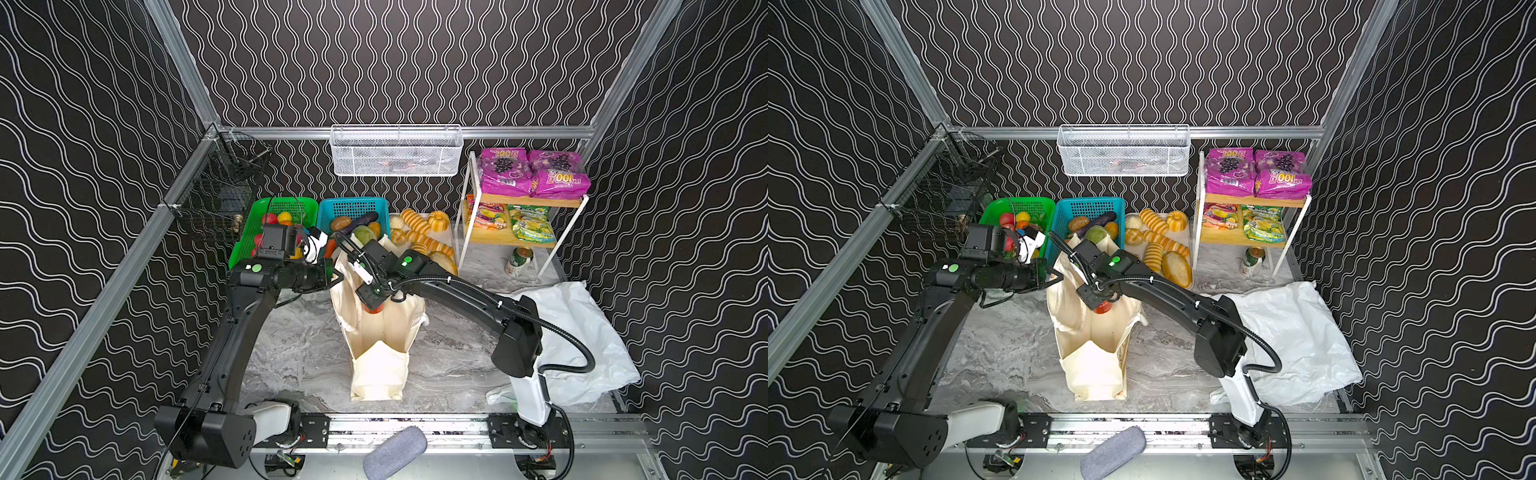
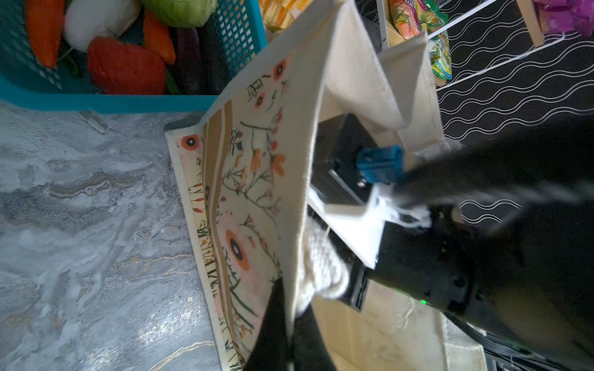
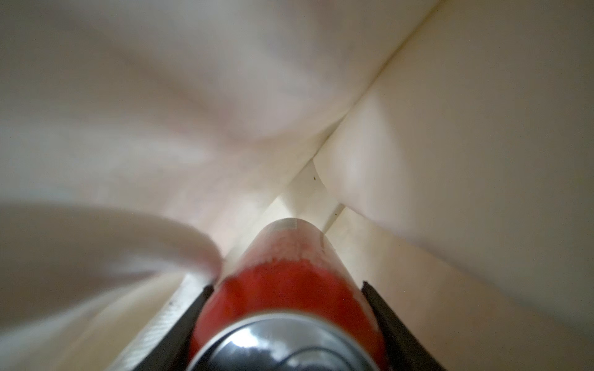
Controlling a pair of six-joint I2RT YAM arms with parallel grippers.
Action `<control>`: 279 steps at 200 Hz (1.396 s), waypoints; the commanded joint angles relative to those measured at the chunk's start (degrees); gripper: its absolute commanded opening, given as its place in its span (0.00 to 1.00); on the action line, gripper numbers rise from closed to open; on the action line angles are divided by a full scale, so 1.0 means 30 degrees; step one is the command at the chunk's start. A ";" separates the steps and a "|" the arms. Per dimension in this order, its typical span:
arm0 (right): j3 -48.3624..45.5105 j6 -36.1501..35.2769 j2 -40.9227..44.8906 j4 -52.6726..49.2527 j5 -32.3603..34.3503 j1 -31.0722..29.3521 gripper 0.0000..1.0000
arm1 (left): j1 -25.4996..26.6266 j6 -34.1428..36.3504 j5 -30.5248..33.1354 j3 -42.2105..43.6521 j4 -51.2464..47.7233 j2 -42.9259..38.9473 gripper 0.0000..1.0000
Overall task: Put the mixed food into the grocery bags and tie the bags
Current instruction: 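Lower the cola can into the tote bag and open the right gripper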
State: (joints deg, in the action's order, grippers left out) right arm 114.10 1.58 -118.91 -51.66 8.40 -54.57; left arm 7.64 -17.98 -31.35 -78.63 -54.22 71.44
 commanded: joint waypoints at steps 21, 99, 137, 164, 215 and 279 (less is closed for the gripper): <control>-0.2585 0.1058 0.0989 0.3249 0.1380 0.0504 0.51 | 0.0030 0.0444 0.1896 -0.0304 -0.1188 0.0172 0.00; -0.0982 0.2520 -0.1580 0.2364 -0.0994 0.0669 0.51 | 0.0023 0.0280 0.0039 0.0194 -0.0032 0.0139 0.00; -0.0339 0.2897 -0.2898 0.2111 -0.0347 0.0698 0.51 | 0.0009 0.0262 0.0112 0.0252 0.0054 0.0245 0.00; -0.0657 0.3223 -0.3366 0.2518 -0.0726 0.0698 0.53 | 0.0021 0.0283 0.0644 0.0176 -0.0210 0.0382 0.00; -0.1669 0.3427 -0.3260 0.4261 0.0252 0.0903 0.52 | 0.0031 0.0401 0.0875 0.0425 -0.0345 0.0547 0.00; -0.1121 0.3051 -0.3569 0.3646 -0.1159 0.0977 0.67 | 0.0005 0.0455 0.0780 0.0060 -0.0301 0.0797 0.00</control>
State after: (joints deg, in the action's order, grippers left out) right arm 110.19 9.91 -128.38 -38.39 6.98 -51.92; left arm 7.62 -17.56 -28.69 -78.00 -53.67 73.73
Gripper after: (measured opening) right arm 0.655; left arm 0.056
